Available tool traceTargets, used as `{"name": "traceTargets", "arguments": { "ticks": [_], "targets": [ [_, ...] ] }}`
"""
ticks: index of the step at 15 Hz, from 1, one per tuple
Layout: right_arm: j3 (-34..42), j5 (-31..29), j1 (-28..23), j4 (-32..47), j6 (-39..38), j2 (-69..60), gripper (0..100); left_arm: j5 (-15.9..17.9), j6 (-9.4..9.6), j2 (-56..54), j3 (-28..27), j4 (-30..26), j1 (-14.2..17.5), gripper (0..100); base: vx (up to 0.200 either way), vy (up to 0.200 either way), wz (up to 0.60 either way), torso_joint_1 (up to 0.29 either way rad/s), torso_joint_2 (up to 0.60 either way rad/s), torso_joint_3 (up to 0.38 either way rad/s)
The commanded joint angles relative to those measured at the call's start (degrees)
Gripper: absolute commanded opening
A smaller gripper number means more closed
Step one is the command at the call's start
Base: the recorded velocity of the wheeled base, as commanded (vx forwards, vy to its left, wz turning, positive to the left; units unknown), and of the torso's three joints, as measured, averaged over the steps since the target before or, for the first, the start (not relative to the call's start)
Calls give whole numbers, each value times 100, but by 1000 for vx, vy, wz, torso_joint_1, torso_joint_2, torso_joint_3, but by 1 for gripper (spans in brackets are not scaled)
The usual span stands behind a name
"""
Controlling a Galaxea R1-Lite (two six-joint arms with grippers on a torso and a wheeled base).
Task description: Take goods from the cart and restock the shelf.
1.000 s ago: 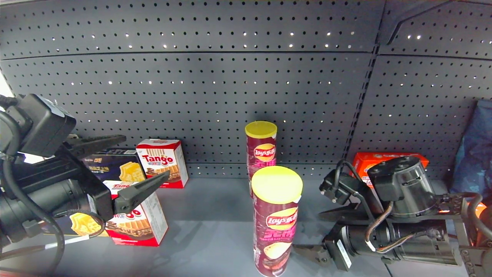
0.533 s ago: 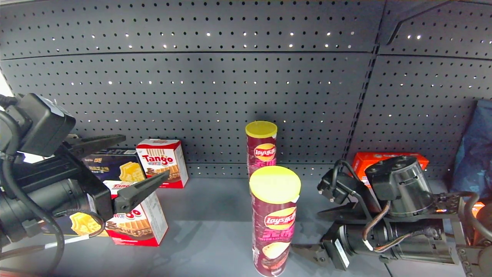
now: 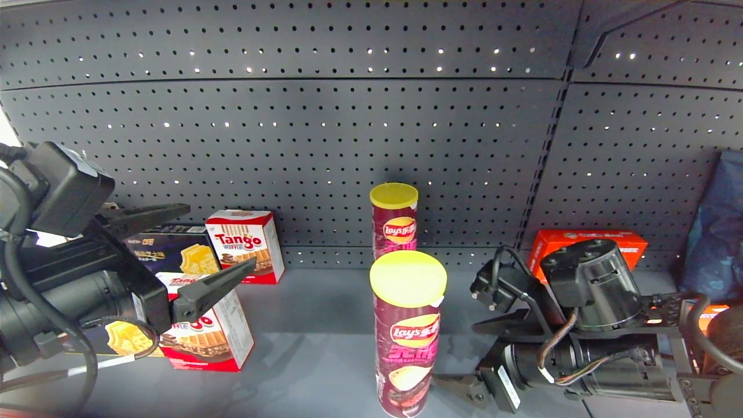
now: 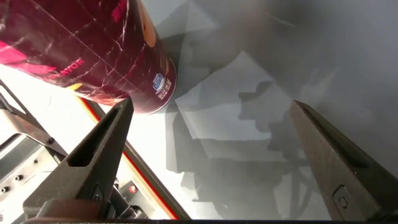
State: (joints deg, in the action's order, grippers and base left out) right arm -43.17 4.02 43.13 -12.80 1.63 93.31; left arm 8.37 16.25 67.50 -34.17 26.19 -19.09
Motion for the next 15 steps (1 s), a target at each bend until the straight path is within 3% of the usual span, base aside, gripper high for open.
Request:
{"name": "traceTargets", "arguments": {
  "ticks": [1,3,15],
  "targets": [
    [-25,2,38,-3,4,74,100,-3,-8,9,-2,1,11,100,0,0,0,0,0,0],
    [-43,2,64,-3,4,109,100,6,-104,9,-2,1,2,100,0,0,0,0,0,0],
    [-25,2,64,-3,-5,118,100,6,-113,0,-2,1,2,100,0,0,0,0,0,0]
  ]
}}
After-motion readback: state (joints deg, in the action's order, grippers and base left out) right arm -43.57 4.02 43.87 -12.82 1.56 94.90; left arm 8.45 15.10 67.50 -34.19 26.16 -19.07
